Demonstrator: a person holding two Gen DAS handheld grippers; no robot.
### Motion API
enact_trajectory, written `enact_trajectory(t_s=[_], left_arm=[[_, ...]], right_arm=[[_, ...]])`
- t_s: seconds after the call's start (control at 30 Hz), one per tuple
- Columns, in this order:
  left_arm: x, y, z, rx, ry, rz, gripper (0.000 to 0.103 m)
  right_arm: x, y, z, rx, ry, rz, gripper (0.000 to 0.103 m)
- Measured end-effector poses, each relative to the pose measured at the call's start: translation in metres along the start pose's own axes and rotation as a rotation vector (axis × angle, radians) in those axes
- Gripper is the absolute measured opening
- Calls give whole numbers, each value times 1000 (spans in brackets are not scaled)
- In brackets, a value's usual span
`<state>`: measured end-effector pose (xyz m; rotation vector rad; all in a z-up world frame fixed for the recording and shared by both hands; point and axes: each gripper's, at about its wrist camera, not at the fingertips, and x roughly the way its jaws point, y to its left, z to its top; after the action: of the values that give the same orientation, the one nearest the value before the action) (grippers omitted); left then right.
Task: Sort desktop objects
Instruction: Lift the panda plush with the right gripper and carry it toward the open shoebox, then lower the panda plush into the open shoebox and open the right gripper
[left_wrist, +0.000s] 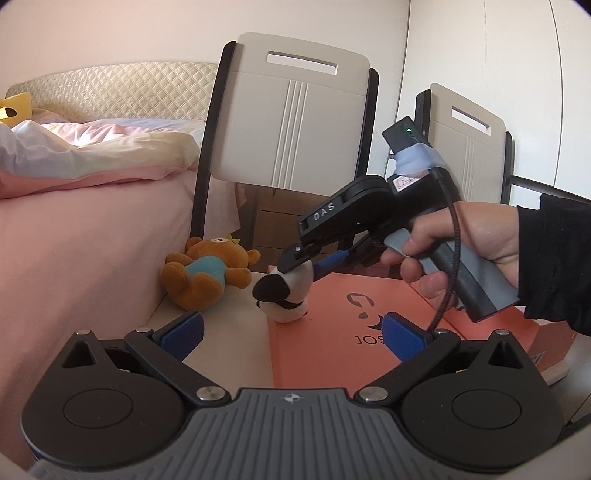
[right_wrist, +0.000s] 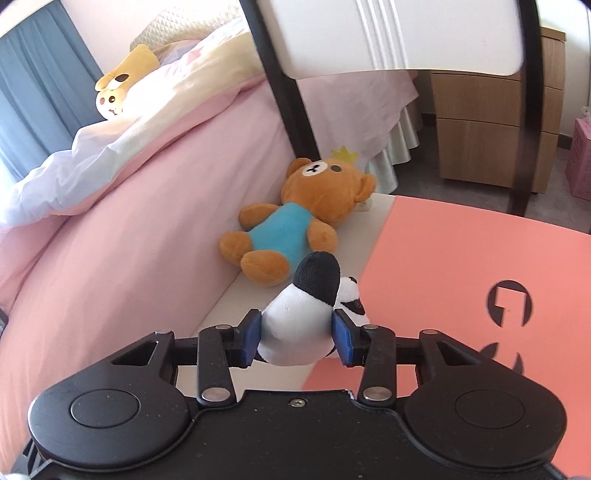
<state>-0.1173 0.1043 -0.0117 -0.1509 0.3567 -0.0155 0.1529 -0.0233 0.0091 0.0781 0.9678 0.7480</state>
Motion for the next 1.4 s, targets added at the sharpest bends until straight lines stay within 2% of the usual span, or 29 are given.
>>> enact_trajectory(t_s=[0.17, 0.47, 0.6, 0.83, 1.07, 1.4], left_arm=[[-1, -1, 0, 3, 1, -7, 103], [5, -9, -2, 30, 26, -11, 103], [7, -14, -1, 6, 34, -29, 103], [12, -46, 0, 18, 13, -47, 103], [25, -85, -6, 83, 39, -42, 103], [41, -117, -8, 84, 74, -32, 103]], right_arm=[[-9, -12, -4, 9, -18, -20, 41], [-51, -31, -1, 32, -100, -2, 38], [-71, -42, -1, 40, -125, -3, 38], [-110, -73, 4, 75, -189, -24, 38], [-150, -112, 12, 121, -271, -69, 38], [-206, -148, 9, 150, -367, -86, 38]])
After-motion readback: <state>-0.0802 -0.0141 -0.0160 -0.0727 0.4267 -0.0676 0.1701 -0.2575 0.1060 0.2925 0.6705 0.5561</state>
